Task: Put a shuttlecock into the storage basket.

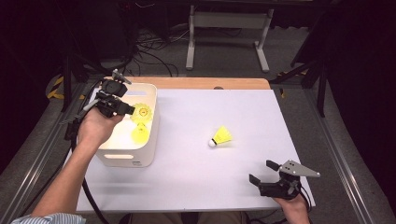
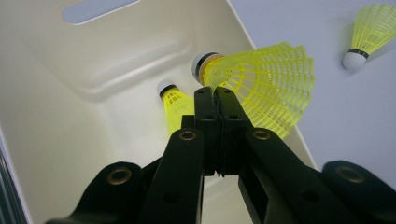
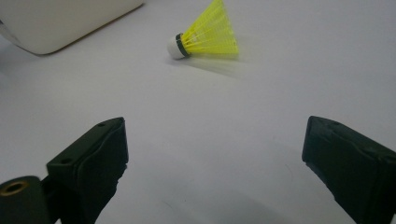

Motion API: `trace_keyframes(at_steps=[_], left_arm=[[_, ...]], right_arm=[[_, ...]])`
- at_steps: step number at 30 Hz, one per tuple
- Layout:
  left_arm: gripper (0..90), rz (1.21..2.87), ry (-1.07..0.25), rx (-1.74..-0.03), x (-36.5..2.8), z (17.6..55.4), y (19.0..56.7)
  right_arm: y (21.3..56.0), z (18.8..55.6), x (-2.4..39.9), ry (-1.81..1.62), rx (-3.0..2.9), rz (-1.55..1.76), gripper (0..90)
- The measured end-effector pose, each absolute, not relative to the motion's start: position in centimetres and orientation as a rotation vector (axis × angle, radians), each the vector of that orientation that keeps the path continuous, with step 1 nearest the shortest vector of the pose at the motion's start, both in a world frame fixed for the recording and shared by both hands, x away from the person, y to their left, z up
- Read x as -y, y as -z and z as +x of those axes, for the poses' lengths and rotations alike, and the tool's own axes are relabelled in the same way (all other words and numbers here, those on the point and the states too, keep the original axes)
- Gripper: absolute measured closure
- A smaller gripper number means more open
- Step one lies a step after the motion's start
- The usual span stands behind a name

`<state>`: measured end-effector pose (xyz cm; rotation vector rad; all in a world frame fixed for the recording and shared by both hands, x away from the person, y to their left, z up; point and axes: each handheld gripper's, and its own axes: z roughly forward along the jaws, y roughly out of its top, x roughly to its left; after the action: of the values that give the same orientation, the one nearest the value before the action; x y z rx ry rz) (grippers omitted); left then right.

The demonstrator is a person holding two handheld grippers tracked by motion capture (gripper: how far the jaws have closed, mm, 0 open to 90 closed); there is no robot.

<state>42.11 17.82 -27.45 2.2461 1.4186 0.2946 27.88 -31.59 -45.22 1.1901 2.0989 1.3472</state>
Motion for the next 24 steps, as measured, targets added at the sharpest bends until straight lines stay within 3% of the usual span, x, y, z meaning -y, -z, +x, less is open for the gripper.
trace_keyframes(at_steps=[24], left_arm=[[88.9,2.253,-0.267,-1.483,-18.9,42.7,30.1]], right_arm=[[45.3,27.9,31.5,-1.336,-2.111,1.194,7.4]])
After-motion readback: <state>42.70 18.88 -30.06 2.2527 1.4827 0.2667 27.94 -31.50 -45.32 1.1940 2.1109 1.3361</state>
